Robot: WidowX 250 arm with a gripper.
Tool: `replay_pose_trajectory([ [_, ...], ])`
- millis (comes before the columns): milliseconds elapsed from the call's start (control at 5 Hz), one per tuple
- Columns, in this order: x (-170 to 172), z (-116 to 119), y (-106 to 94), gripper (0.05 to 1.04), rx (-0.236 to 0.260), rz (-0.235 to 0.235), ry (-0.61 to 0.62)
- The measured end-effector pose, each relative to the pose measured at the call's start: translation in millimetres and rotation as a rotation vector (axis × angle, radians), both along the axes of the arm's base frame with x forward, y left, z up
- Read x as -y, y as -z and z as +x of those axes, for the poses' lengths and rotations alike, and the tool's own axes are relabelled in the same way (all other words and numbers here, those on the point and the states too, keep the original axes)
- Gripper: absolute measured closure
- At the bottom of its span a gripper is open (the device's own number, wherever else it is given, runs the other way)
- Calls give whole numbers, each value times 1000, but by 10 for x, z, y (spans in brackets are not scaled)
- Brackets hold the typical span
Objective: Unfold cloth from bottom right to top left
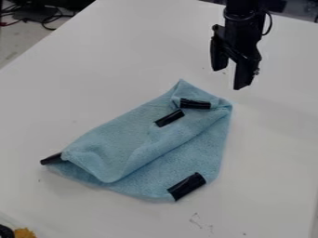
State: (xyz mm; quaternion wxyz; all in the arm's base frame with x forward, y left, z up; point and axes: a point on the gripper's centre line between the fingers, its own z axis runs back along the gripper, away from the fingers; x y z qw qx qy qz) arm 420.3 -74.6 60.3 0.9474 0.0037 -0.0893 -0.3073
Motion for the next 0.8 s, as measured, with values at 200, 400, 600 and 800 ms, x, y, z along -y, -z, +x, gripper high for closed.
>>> replay_pose_trajectory([
  [200,-8,-56,179,83,-43,4,-11],
  [400,-75,-346,320,83,-67,8,-92],
  [600,-153,-461,113,83,-8,23,-146],
  [800,-216,-620,-7,83,-3,45,-223],
])
